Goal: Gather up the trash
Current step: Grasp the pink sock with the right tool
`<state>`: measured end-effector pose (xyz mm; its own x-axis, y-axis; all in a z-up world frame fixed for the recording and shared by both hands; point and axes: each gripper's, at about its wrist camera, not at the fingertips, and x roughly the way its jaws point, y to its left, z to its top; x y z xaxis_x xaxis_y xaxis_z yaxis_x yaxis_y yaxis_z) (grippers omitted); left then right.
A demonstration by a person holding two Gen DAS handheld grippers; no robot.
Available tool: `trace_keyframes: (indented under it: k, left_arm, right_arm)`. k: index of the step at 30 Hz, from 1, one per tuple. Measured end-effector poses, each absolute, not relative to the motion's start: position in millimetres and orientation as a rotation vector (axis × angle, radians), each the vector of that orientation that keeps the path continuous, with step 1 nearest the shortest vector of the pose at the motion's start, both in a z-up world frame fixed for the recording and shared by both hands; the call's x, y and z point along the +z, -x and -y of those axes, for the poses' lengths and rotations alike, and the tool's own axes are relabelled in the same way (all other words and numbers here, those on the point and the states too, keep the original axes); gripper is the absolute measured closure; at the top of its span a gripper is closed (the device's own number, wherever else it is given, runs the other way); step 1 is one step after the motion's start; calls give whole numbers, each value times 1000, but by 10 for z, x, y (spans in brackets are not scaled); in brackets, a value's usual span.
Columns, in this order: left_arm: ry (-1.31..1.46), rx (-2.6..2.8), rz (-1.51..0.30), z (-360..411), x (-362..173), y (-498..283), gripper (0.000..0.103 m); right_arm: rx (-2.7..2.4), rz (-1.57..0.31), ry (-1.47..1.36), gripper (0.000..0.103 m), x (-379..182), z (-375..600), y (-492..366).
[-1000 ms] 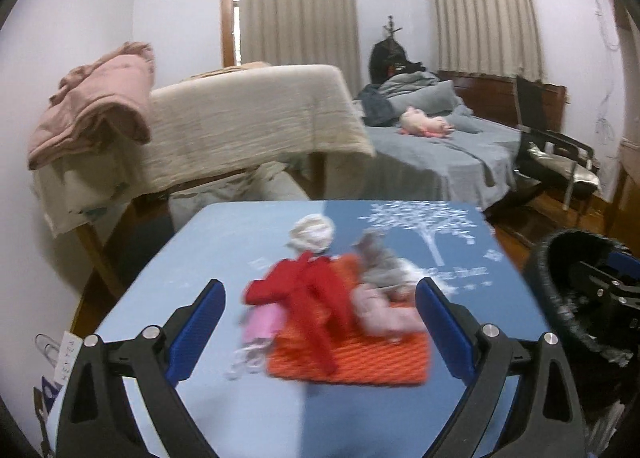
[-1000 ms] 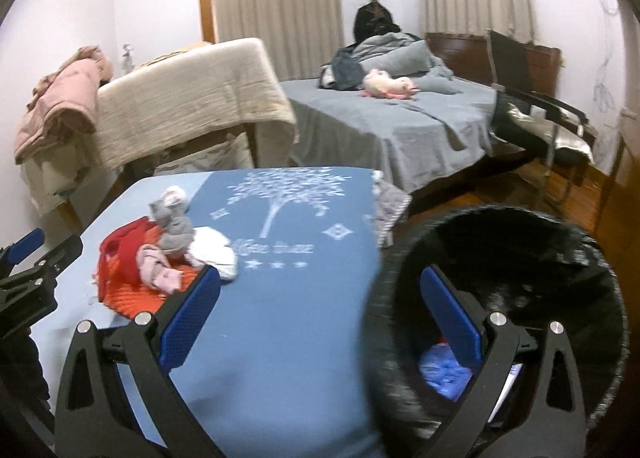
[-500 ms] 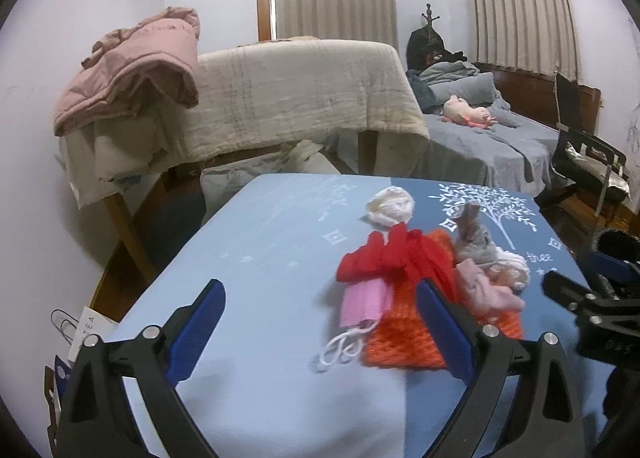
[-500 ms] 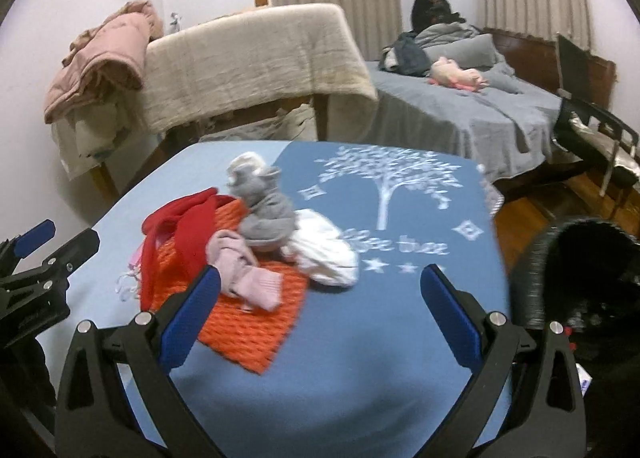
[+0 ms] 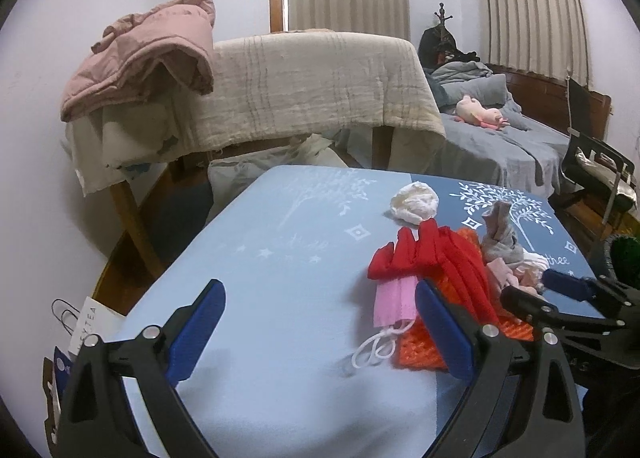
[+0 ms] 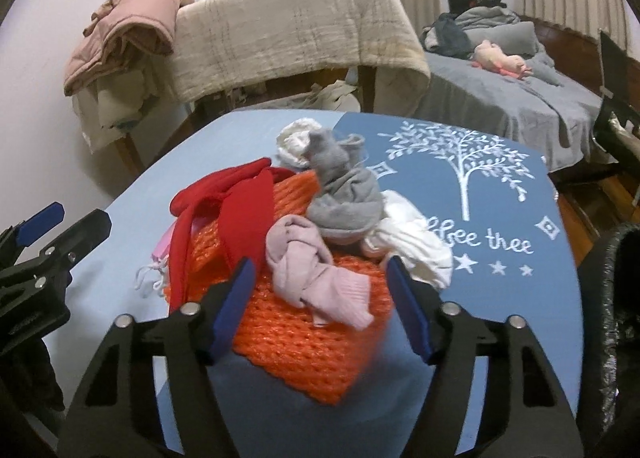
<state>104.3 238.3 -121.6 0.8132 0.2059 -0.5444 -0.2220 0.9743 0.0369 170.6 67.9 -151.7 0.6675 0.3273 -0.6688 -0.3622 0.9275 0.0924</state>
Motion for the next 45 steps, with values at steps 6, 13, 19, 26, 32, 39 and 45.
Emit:
trace_keyframes:
  k: [6, 13, 19, 26, 32, 39, 45]
  left_arm:
    - [32, 225, -577, -2379, -1218, -1042, 9]
    - [29, 202, -562, -2275, -1165, -1073, 10]
    - [25, 163, -563, -2126, -1150, -1183, 13]
    - [22, 130, -574, -1966, -1179, -1419, 17]
    - [19, 148, -575, -2022, -1205, -1394, 17]
    - [30, 178, -594, -2158, -1276, -1290, 17]
    - [35, 171, -589, -2181, -1265, -1274, 17]
  right_arm:
    - [448, -780, 48, 72, -1551, -697, -1720]
    - [484, -757, 39, 84, -1401, -593, -1602]
    - [473, -731, 8, 93, -1257, -388, -1510]
    - [435, -745, 19, 89, -1301, -210, -1541]
    - [439, -754, 4, 61, -1379, -174, -1488]
    - [454, -775, 23, 50, -1488, -366, -1554]
    - [456, -834, 34, 71, -1638, -450, -1639]
